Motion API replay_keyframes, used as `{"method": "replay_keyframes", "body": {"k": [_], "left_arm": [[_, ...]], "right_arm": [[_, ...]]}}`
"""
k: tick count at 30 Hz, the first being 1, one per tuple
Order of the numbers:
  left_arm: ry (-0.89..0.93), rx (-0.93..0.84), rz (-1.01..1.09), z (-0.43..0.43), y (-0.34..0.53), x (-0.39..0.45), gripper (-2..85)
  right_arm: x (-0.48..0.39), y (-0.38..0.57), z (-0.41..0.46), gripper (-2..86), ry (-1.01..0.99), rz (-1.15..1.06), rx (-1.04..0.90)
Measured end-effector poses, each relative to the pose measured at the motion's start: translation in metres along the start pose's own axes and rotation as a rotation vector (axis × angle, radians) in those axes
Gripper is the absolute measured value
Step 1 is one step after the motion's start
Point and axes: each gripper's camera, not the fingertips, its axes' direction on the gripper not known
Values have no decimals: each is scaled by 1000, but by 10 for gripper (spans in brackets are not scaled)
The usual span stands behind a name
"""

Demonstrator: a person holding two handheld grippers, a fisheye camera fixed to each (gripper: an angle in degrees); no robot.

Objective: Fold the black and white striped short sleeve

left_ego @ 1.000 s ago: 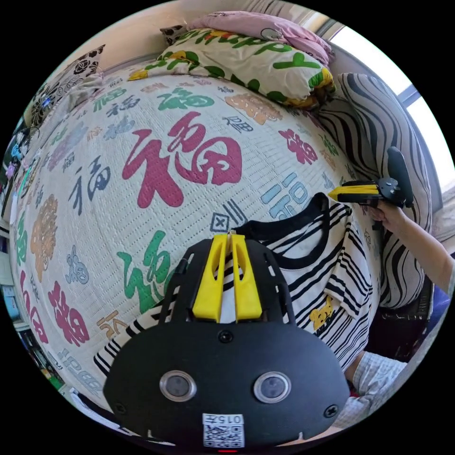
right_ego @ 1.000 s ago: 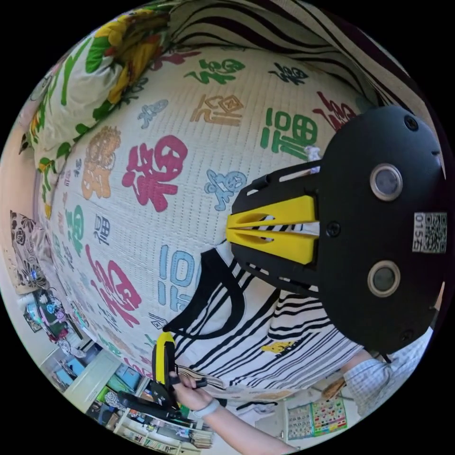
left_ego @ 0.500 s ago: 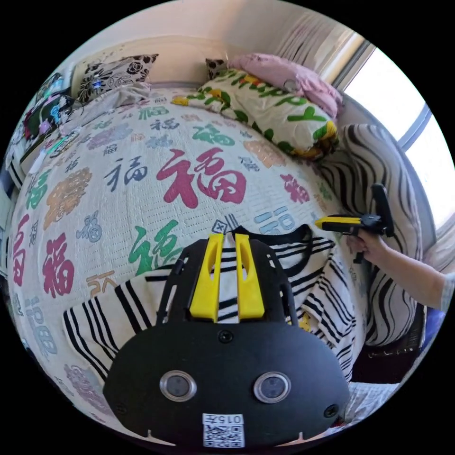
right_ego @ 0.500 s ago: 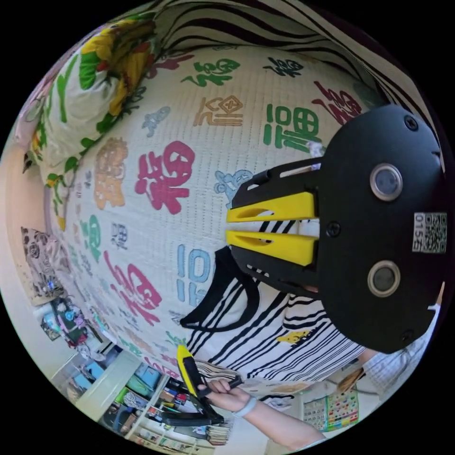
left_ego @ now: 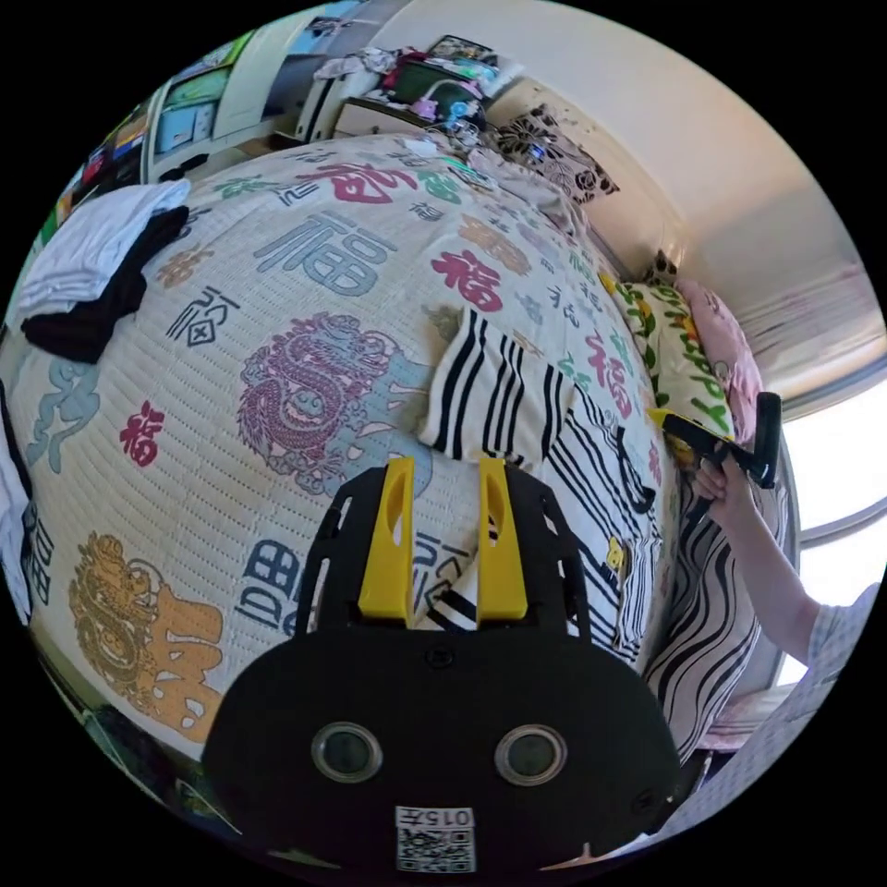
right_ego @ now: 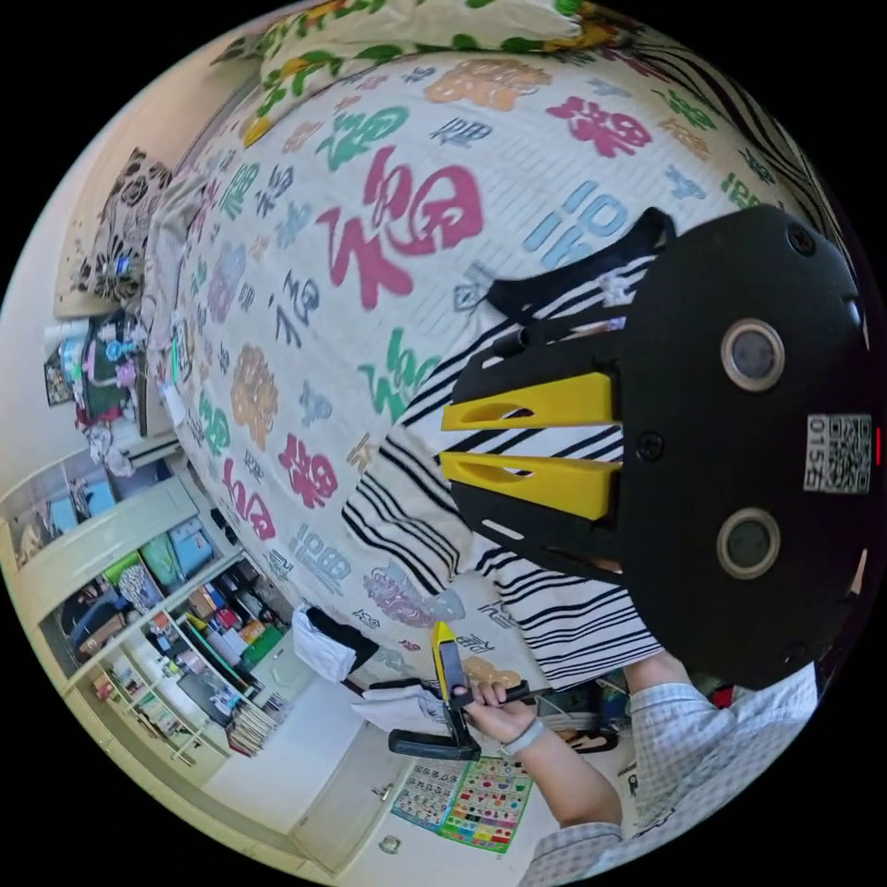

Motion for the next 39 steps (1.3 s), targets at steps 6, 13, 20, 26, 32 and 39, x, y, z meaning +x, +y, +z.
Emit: {"method": "replay_keyframes", "body": {"k": [6,13,20,26,32,39], "left_arm": [[133,-27,-31,15,-33,-38,85],[188,-41,-92,9,-45,-74,11],[326,-40,-134,0,-45,-114,7],[348,-49,-146,-3,-45,-125,-4],[301,-15,-33,-25,-45,-105,-6],[276,31,154,-47,-36,-51,-6]], "right_arm": [[-68,-109,61,58,-2,-75,-127],[-124,-224,134,62,70,-96,-287],[-150,-273,187,51,188,-254,-538],[-163,-294,191,-5,166,-333,-612],[-161,-297,155,-10,152,-308,-514],[-131,-255,71,-10,105,-240,-371]]}}
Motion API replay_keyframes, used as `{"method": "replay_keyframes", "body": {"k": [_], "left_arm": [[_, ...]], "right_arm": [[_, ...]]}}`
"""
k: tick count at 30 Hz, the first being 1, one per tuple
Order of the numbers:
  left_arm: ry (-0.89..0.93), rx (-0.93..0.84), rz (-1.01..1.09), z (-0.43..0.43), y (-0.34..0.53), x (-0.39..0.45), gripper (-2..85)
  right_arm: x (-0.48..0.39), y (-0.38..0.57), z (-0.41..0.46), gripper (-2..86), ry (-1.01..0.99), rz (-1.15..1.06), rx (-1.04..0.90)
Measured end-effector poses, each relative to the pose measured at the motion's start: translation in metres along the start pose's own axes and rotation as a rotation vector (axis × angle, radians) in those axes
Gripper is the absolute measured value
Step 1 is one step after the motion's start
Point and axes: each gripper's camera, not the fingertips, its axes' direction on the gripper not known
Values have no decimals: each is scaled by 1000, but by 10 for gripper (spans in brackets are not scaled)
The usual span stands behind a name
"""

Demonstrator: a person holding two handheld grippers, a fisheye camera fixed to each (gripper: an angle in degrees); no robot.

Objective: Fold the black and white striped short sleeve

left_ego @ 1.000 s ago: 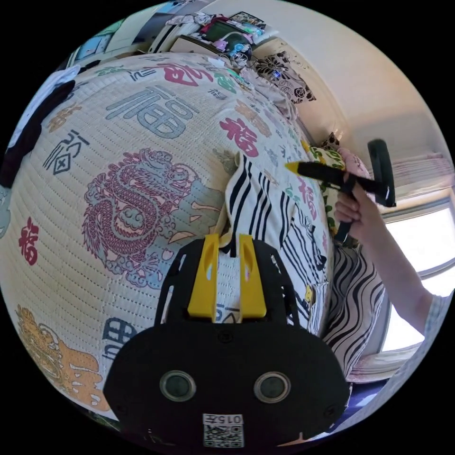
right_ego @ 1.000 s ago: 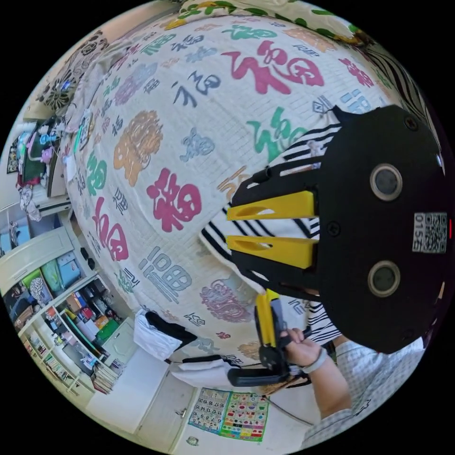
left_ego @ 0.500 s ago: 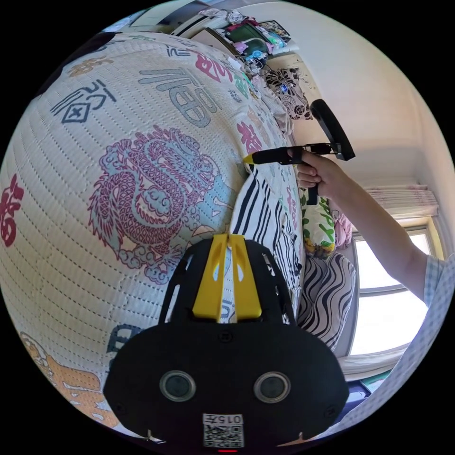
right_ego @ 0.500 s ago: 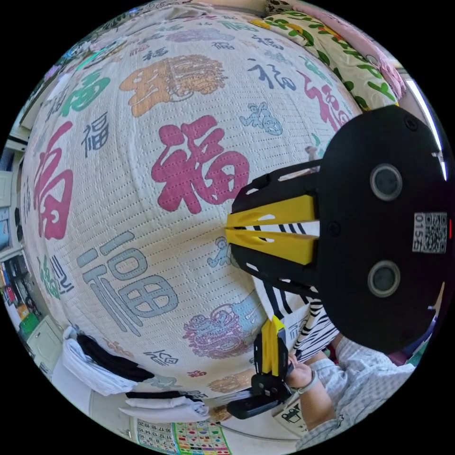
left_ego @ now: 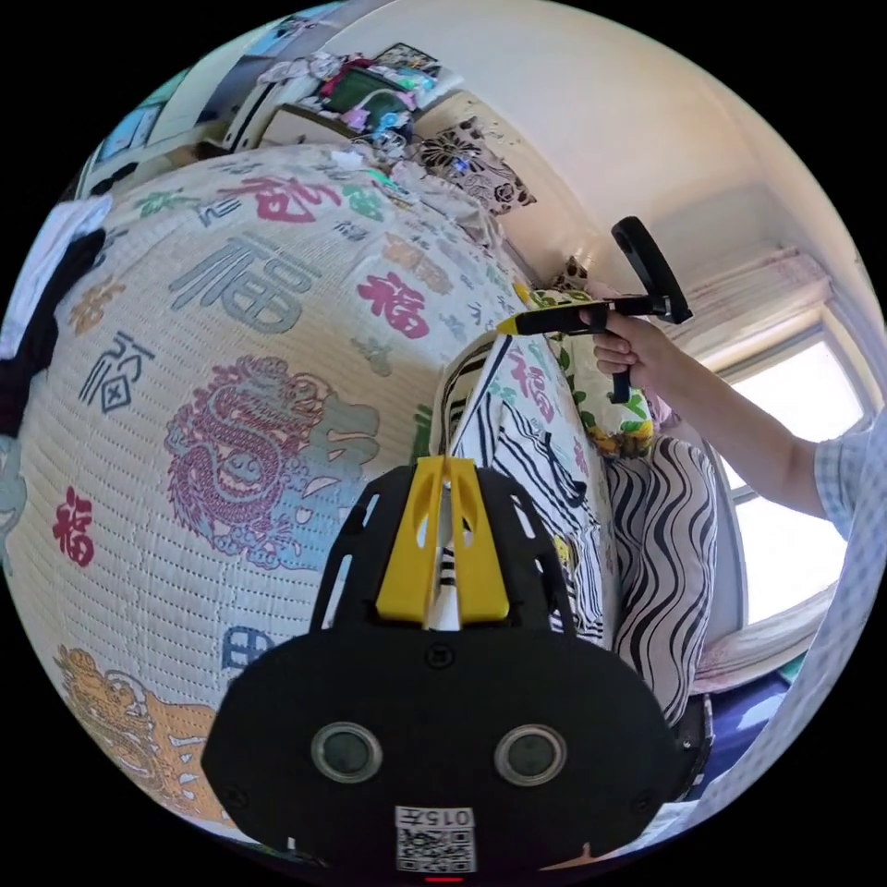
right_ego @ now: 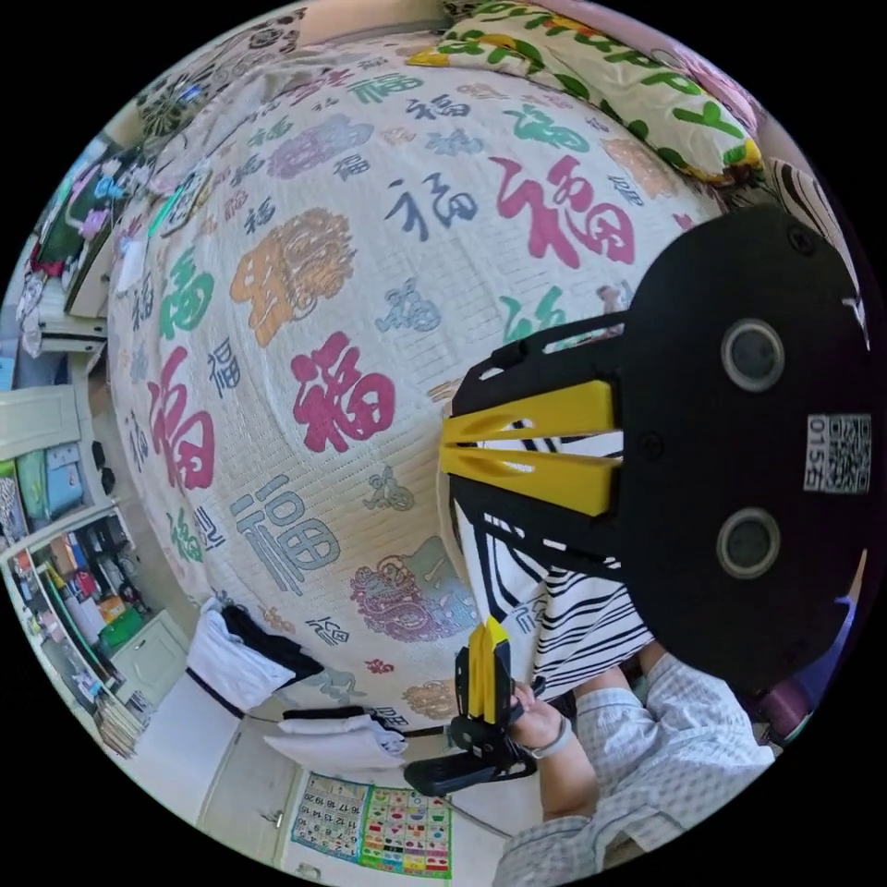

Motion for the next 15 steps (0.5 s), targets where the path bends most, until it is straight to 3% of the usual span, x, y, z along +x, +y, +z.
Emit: {"method": "replay_keyframes", "body": {"k": [5,15], "left_arm": [[36,-33,150,16,9,53,-6],[41,-268,416,118,67,155,-6]], "right_arm": [[22,74,-24,-10,-28,89,55],[60,240,2,-10,-66,331,44]]}}
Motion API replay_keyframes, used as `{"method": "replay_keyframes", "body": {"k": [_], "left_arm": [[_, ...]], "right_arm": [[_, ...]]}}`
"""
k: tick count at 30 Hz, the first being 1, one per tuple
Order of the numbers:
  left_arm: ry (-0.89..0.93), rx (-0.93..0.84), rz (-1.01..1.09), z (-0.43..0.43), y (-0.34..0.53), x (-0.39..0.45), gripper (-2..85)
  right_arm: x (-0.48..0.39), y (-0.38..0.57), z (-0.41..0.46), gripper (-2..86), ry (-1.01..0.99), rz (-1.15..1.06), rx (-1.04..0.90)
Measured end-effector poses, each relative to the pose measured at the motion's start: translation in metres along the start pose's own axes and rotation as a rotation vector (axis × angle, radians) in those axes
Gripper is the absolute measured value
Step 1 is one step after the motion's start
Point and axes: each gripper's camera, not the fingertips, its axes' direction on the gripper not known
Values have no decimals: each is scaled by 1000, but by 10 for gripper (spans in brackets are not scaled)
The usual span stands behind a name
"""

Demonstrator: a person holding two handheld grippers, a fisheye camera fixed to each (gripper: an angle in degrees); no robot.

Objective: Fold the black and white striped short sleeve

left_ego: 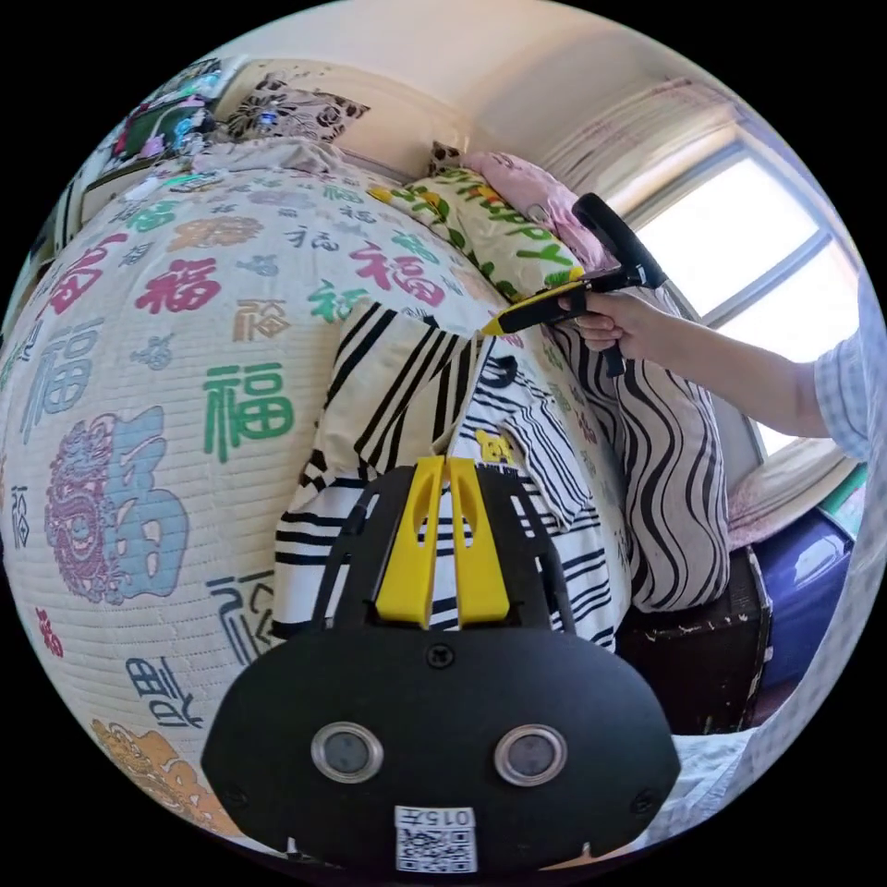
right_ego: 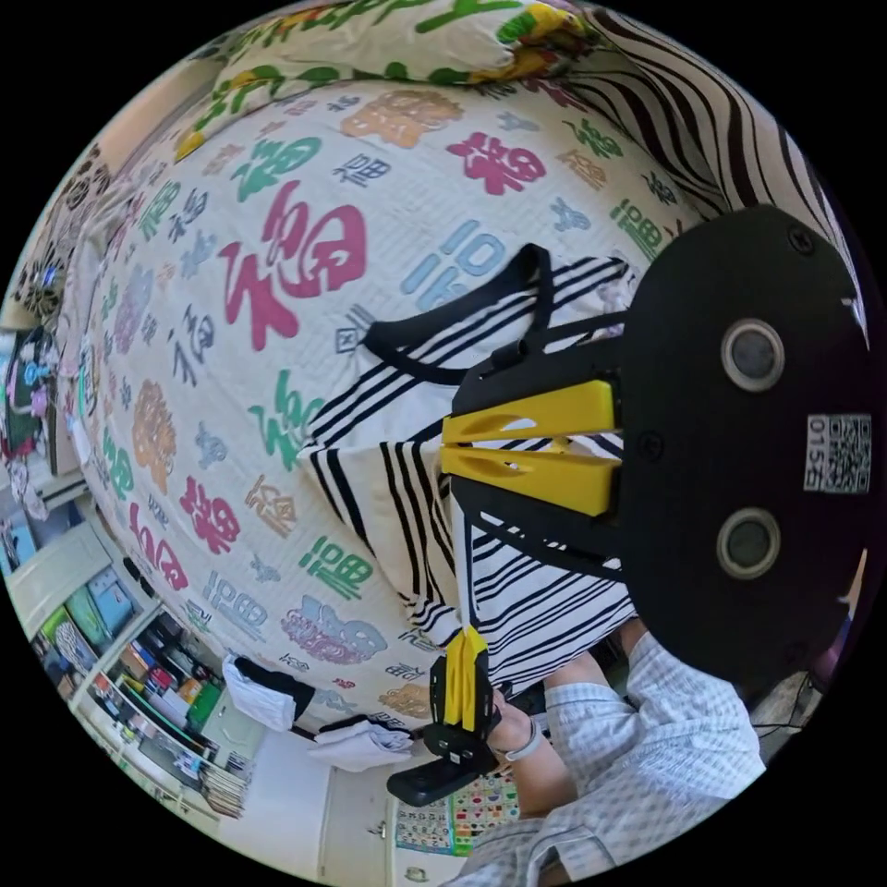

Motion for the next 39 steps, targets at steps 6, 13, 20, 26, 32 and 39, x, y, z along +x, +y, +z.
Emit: {"method": "replay_keyframes", "body": {"k": [6,13,20,26,32,39], "left_arm": [[-30,-107,108,73,-2,51,-6],[-105,-241,149,149,-3,75,0],[43,-310,202,159,-14,77,20],[35,-210,191,158,-58,69,65],[-71,-320,272,227,-55,91,33],[-71,-302,243,241,-53,96,-6]], "right_arm": [[38,51,25,-10,26,28,47],[79,91,55,3,-28,73,-10],[117,129,42,14,-73,187,52],[115,128,31,50,-62,85,89],[124,132,62,40,-50,36,-33],[143,161,74,11,-53,21,-57]]}}
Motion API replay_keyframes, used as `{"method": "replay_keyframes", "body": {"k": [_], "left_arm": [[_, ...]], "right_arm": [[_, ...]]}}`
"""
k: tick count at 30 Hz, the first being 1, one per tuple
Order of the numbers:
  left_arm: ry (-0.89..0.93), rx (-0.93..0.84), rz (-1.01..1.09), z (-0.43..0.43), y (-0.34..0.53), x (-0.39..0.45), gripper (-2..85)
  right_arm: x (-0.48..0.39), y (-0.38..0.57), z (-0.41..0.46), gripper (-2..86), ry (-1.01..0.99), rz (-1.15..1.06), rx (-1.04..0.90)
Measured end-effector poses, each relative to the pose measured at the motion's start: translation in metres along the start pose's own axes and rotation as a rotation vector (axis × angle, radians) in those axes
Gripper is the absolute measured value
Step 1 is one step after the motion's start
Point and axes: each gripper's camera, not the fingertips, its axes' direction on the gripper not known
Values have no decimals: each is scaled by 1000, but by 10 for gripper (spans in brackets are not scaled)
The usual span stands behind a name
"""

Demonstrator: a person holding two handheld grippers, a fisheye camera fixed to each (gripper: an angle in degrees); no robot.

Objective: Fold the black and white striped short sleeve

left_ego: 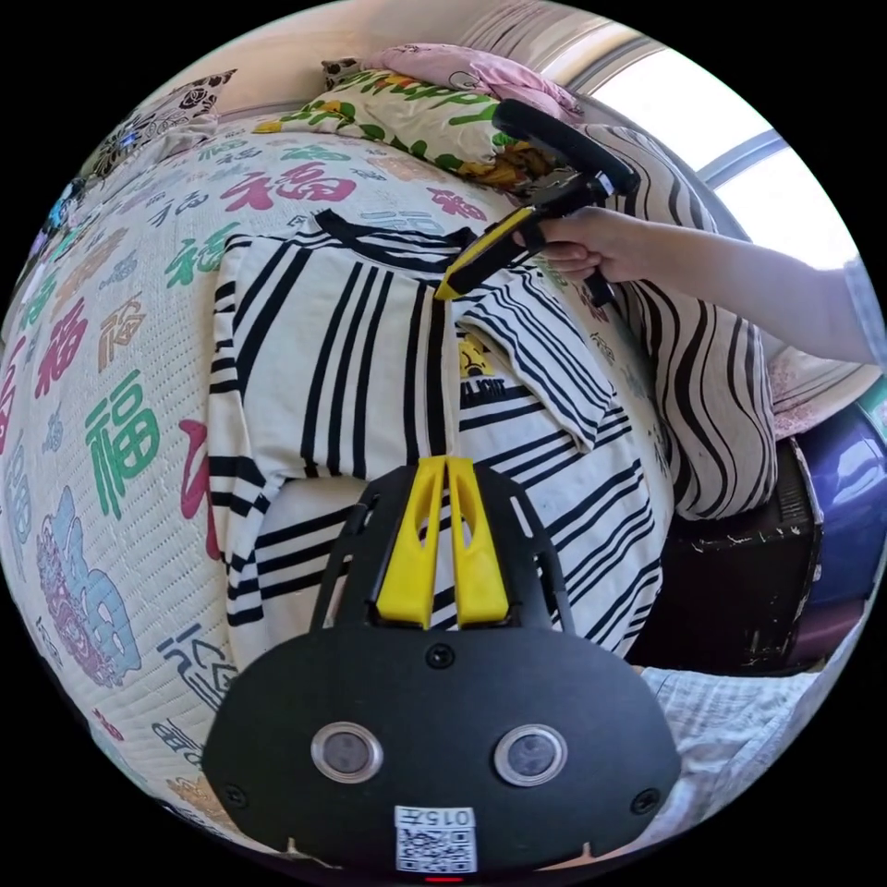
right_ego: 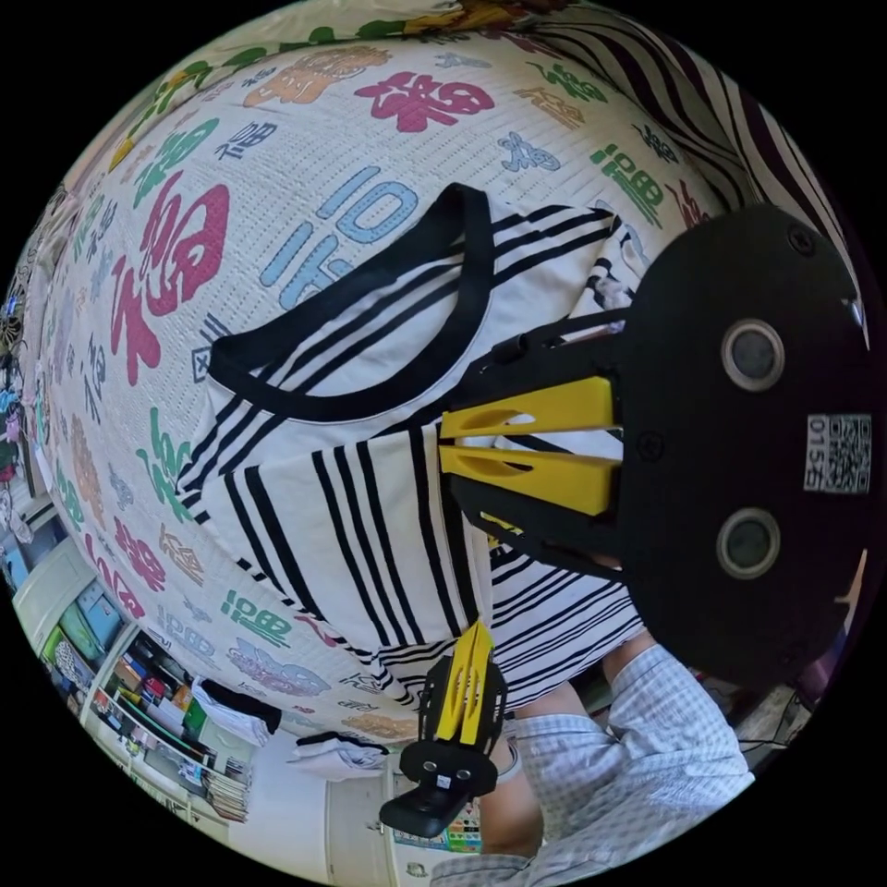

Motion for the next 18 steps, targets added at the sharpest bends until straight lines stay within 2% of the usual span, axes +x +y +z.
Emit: {"method": "replay_keyframes", "body": {"k": [5,8,10,12,18], "left_arm": [[-15,-36,3,21,-5,2,4],[17,-62,22,33,-13,2,38],[92,-116,109,29,-23,4,62],[114,-92,196,12,-36,1,68],[-78,10,323,-21,-152,-46,115]], "right_arm": [[12,16,8,13,-8,8,14],[18,28,10,37,-13,5,14],[30,47,-1,48,12,17,40],[49,68,-14,52,47,79,86],[119,119,-21,105,79,284,121]]}}
